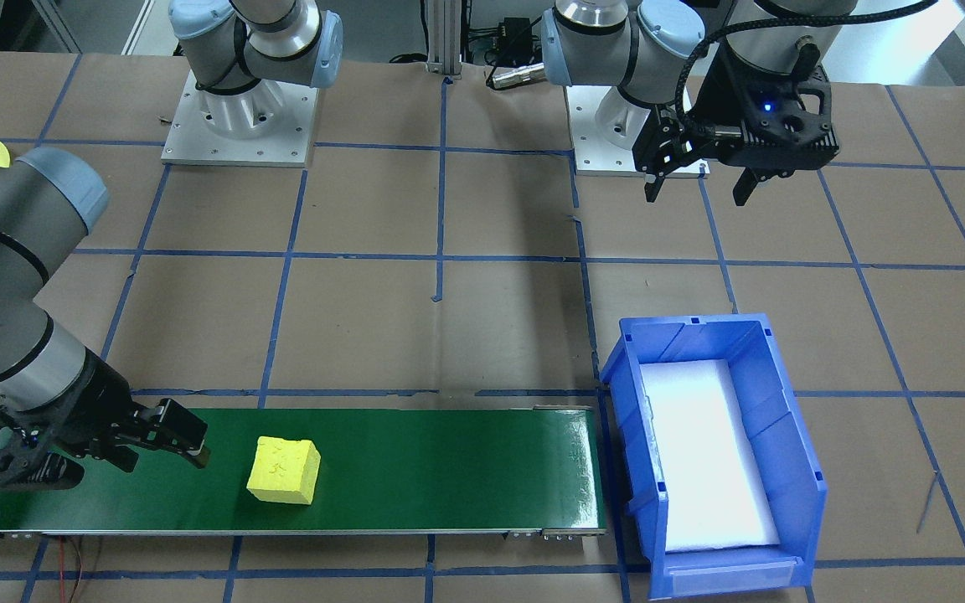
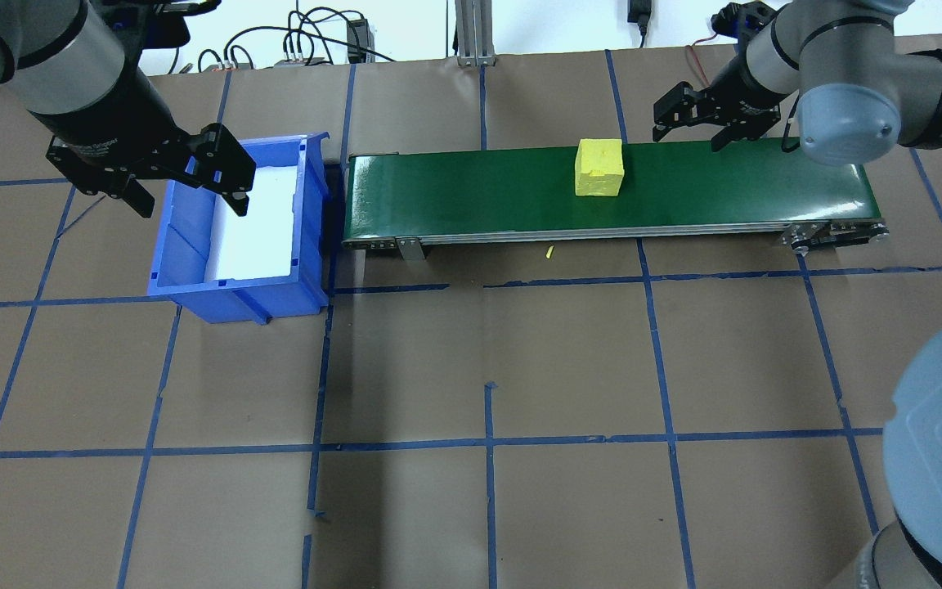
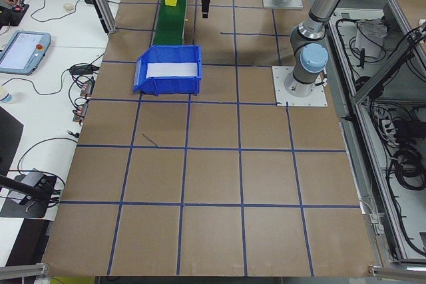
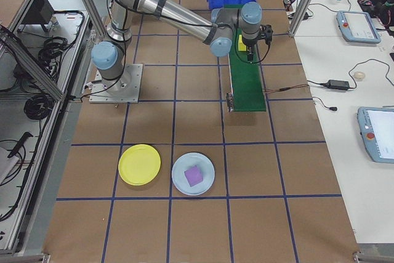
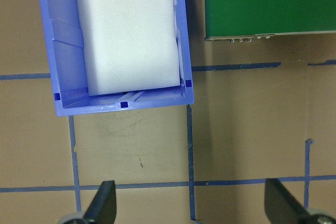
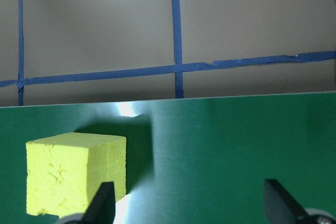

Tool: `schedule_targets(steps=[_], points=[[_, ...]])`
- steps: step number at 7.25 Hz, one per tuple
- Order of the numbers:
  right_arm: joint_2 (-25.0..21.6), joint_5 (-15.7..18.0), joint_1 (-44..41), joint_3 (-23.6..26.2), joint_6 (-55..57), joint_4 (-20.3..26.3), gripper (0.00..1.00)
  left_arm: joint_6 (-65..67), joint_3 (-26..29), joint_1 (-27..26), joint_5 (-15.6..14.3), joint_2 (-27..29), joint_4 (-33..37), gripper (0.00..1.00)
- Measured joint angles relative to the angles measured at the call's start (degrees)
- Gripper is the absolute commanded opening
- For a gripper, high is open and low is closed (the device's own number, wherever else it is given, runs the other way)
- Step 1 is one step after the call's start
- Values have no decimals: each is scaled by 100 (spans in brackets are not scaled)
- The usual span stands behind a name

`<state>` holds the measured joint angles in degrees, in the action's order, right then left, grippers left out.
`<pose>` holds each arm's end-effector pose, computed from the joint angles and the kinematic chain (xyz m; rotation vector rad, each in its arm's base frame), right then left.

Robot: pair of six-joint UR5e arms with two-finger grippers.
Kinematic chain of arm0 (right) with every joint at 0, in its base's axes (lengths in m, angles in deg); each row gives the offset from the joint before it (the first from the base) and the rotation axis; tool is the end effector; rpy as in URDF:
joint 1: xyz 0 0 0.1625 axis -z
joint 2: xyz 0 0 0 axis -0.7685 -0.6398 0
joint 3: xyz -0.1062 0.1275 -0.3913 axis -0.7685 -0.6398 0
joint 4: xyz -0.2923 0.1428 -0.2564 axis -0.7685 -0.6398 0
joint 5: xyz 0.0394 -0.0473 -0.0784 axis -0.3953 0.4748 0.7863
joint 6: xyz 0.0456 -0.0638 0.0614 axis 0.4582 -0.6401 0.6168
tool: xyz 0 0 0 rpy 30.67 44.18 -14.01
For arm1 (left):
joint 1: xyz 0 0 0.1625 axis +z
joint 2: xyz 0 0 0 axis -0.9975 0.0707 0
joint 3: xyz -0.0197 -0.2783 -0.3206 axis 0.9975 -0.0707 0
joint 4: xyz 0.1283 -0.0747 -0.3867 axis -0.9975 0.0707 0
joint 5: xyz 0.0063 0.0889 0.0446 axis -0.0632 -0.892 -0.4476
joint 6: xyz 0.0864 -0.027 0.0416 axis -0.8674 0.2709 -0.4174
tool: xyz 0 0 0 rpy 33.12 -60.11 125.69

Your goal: Move block left to right into plate

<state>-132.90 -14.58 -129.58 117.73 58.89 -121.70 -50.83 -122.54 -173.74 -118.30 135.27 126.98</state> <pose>0.0429 -0.6594 0.3021 0.0811 2.8409 -0.2789 -0.1144 -0.4719 0.5079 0.0456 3.1309 -0.0483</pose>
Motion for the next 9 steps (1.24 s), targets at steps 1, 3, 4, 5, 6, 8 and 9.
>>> schedule_targets(steps=[1, 3, 4, 5, 6, 8, 9], points=[[6, -10, -48, 56, 50, 6, 100, 1, 3, 0, -6, -1, 6, 100], [12, -14, -130, 121, 266, 10, 100, 1, 8, 0, -12, -7, 9, 100], [17, -14, -144, 130, 316, 8, 100, 2, 10, 0, -12, -8, 9, 100], [23, -14, -147, 136, 310, 4, 100, 2, 8, 0, -6, -8, 10, 100], [43, -14, -149, 140, 278, 0, 100, 2, 8, 0, 3, -8, 10, 100], [105, -14, -150, 144, 245, -6, 100, 2, 9, 0, 6, -17, 8, 100], [133, -14, -150, 144, 239, -11, 92, 1, 12, 0, 5, -19, 4, 100]])
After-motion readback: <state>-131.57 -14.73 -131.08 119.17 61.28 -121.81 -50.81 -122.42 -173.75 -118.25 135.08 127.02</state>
